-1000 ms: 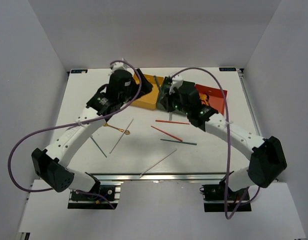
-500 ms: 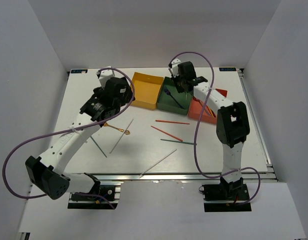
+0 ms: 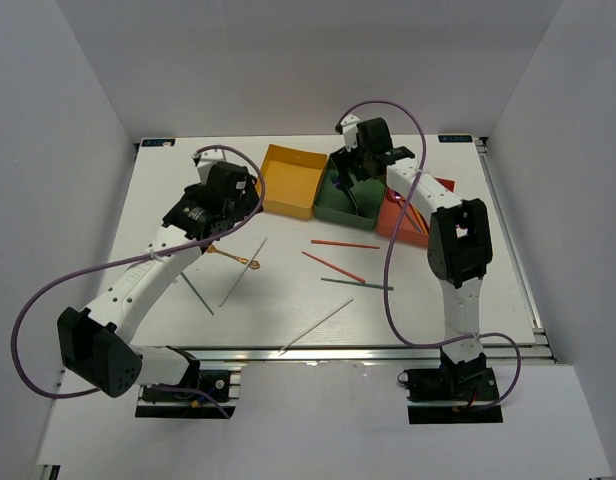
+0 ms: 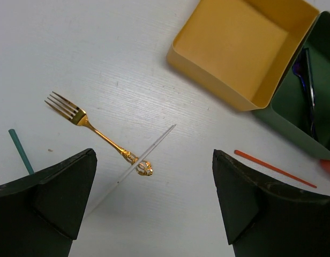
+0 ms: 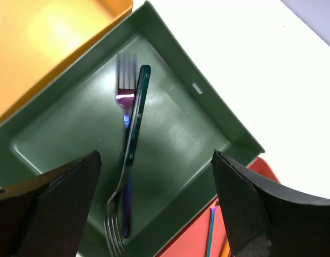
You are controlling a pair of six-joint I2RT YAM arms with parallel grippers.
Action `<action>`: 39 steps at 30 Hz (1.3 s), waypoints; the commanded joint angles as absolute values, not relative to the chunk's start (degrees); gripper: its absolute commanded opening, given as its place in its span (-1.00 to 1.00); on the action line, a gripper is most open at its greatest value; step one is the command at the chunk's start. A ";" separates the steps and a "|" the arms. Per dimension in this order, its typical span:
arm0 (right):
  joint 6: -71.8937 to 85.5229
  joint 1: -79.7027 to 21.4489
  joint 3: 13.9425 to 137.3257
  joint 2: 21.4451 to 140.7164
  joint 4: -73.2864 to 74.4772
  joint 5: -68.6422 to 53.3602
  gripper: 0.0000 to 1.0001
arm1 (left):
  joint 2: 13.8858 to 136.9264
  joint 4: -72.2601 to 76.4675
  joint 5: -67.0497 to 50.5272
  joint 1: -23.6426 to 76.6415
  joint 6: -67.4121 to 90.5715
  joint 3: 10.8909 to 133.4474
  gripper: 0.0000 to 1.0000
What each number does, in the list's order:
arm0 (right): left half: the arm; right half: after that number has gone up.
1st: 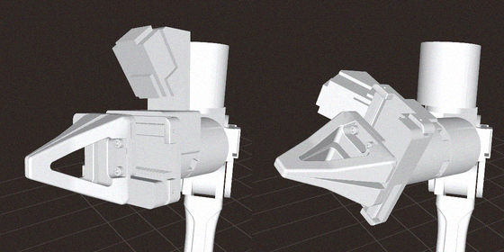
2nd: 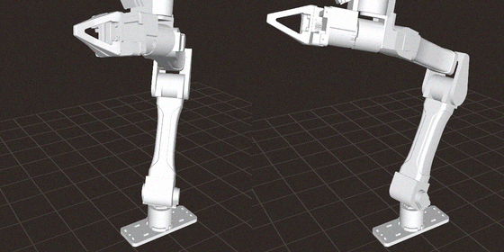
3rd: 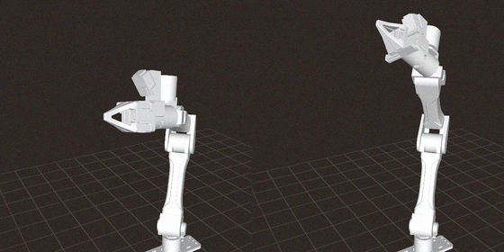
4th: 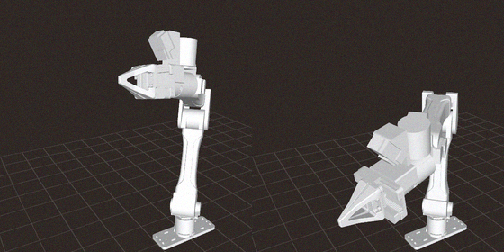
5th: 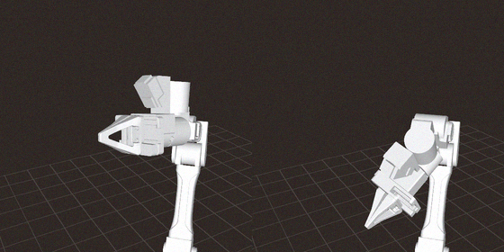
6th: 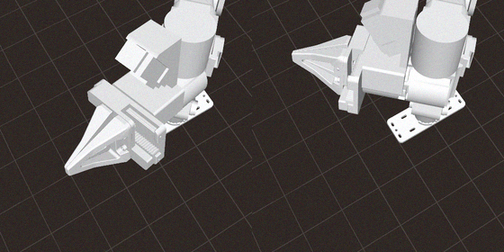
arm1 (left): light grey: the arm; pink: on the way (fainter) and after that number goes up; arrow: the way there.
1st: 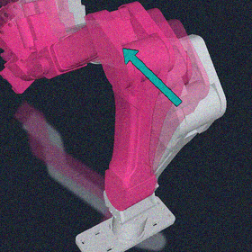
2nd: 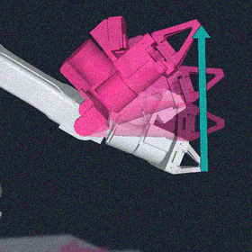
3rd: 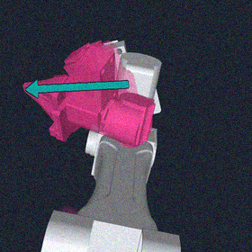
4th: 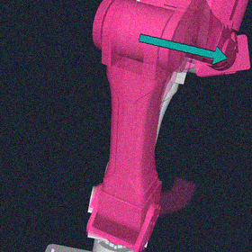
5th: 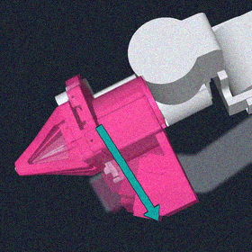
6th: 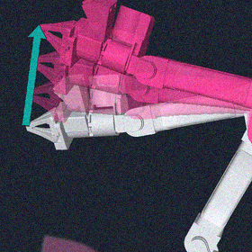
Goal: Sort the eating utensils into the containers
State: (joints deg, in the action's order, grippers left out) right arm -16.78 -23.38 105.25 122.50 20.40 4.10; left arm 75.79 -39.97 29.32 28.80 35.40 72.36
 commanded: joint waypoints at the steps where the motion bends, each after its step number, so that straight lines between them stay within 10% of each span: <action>1: -15.82 -23.38 107.84 118.05 19.51 5.88 0.79 | 76.81 -38.50 28.48 27.52 36.03 70.49 0.96; 20: 11.16 -30.67 61.09 78.49 9.32 4.31 0.79 | 111.71 -69.43 38.06 22.59 81.46 90.27 0.65; 39: 10.46 -33.66 56.69 74.98 8.44 0.53 0.79 | 110.12 -45.01 31.20 16.97 80.16 70.14 0.20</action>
State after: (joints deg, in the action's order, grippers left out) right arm 10.11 -33.21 57.21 77.49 11.35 1.15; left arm 109.69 -51.40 31.07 17.19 72.73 72.53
